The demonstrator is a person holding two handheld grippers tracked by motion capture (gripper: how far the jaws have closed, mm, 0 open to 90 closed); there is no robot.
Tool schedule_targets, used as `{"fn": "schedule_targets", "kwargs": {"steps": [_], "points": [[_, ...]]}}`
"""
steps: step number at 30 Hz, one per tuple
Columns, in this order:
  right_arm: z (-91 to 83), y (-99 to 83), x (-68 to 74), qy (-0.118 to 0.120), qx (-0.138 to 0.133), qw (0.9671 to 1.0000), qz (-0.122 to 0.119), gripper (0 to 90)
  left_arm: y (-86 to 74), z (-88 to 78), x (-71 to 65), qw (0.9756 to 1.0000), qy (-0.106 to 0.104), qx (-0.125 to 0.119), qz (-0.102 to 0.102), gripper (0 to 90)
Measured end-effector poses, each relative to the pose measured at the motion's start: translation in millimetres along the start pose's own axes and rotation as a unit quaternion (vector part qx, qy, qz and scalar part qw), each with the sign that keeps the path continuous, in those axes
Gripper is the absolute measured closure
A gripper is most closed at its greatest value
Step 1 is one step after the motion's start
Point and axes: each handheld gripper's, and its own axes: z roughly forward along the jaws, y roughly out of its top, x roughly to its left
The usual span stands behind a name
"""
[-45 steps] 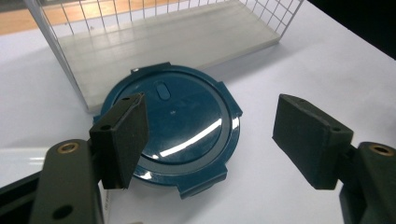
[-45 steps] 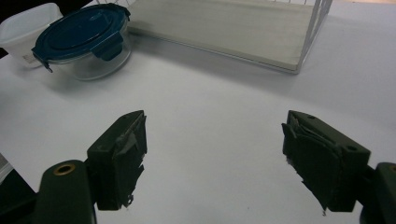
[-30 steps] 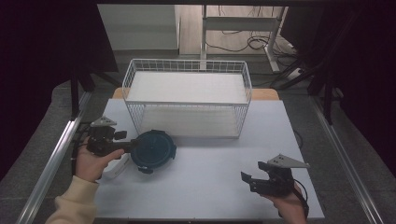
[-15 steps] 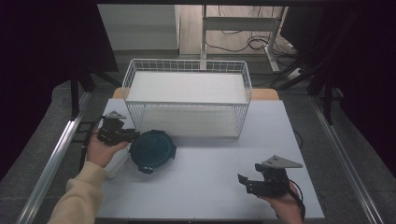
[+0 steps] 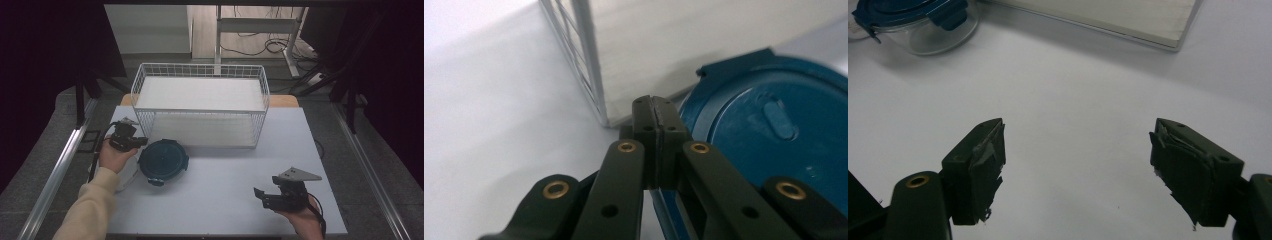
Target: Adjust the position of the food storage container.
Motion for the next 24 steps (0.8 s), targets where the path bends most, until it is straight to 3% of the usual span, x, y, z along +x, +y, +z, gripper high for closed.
{"fn": "schedule_targets", "kwargs": {"steps": [10, 24], "points": [[0.5, -0.7, 0.5, 0.0, 0.001, 1.0, -0.004, 21.5, -1.0, 9.0, -1.9, 0.9994, 0.006, 0.03, 0.017, 90.0], [1.7, -1.1, -0.9, -0.005, 0.003, 1.0, 0.002, 21.4, -0.9, 8.1, -9.3, 0.9989, 0.002, 0.038, 0.025, 90.0]]}}
